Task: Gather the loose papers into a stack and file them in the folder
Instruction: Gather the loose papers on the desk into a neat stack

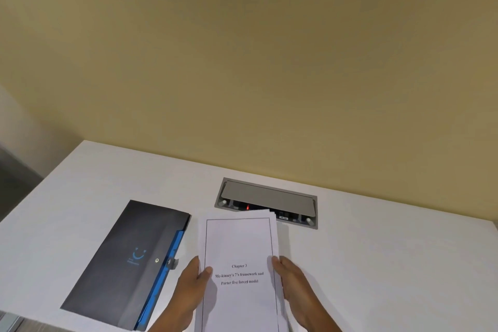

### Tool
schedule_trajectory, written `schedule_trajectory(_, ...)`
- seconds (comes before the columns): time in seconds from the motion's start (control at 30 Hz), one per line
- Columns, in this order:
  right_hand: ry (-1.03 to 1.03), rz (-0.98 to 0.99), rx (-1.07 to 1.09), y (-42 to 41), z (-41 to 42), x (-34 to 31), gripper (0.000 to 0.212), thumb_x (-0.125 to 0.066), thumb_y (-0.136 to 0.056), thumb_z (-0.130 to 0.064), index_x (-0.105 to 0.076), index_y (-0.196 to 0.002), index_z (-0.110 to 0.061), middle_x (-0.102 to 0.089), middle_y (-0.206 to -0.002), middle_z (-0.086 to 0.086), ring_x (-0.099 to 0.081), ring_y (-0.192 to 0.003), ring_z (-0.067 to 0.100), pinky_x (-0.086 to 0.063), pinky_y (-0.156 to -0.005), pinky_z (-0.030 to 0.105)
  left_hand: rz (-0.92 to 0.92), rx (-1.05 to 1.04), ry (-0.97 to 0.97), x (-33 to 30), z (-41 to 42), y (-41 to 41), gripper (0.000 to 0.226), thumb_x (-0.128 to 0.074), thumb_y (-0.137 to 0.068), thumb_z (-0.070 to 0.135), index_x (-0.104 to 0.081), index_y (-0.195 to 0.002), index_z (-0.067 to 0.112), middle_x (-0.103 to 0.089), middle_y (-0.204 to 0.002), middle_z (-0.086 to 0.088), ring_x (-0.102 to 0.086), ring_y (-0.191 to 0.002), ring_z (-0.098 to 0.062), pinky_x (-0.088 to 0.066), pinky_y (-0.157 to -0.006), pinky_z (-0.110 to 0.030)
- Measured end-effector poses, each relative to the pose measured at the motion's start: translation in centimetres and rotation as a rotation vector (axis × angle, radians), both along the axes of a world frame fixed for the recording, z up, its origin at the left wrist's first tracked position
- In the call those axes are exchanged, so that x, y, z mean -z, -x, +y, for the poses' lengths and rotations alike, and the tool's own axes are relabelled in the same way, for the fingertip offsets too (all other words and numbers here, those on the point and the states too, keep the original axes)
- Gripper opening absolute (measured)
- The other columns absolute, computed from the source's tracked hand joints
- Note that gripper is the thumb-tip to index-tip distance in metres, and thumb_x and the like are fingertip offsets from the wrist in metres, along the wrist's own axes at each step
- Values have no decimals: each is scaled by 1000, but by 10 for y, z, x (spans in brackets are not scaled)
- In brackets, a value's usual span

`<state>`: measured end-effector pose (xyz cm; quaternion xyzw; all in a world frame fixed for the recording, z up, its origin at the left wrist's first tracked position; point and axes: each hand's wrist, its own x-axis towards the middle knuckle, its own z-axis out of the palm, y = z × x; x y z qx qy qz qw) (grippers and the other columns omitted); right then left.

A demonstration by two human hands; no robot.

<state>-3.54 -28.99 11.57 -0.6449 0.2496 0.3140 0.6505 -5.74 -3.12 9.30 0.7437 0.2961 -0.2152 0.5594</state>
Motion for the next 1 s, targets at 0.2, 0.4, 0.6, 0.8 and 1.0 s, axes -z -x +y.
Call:
schedule_trajectory(0.2, 196, -311, 118, -8, 11, -17, 26, -56, -103, -14, -62, -114, -36, -73, -114, -10, -68, -108, 12, -56, -88, 31, -240, -68, 71, -32, -34, -18, 22, -47, -107, 24, -53, -125, 34, -66, -118, 6, -64, -109, -20, -57, -93, -45)
schedule_trajectory(0.4, 185, -425, 229, 4, 18, -18, 39, -51, -107, -14, -54, -125, -49, -70, -111, -32, -65, -104, -12, -52, -88, 20, -399, -109, 167, -34, -49, -17, 36, -47, -107, 26, -44, -141, 39, -64, -125, 8, -63, -115, -18, -63, -89, -37)
schedule_trajectory(0.6, 253, -361, 199, 22, 21, 4, 42, -60, -104, -18, -50, -122, -55, -68, -120, -22, -65, -105, -11, -53, -84, 17, -339, -77, 143, -9, -46, -5, 36, -50, -106, 24, -40, -134, 42, -62, -125, 7, -63, -114, -20, -63, -74, -21)
schedule_trajectory(0.8, 231, -298, 255, 28, 20, 19, 35, -60, -105, -16, -58, -135, -33, -71, -126, -13, -66, -105, -13, -53, -83, 15, -309, -16, 90, 4, -45, -1, 37, -47, -106, 20, -37, -131, 46, -60, -123, 9, -61, -114, -18, -60, -72, -13)
schedule_trajectory(1.0, 218, -293, 300, 30, 23, 14, 34, -60, -104, -18, -57, -134, -33, -70, -125, -15, -65, -117, 4, -49, -97, 27, -348, -41, 79, 2, -49, 0, 38, -46, -106, 18, -36, -138, 37, -59, -123, 9, -60, -111, -14, -56, -84, -16)
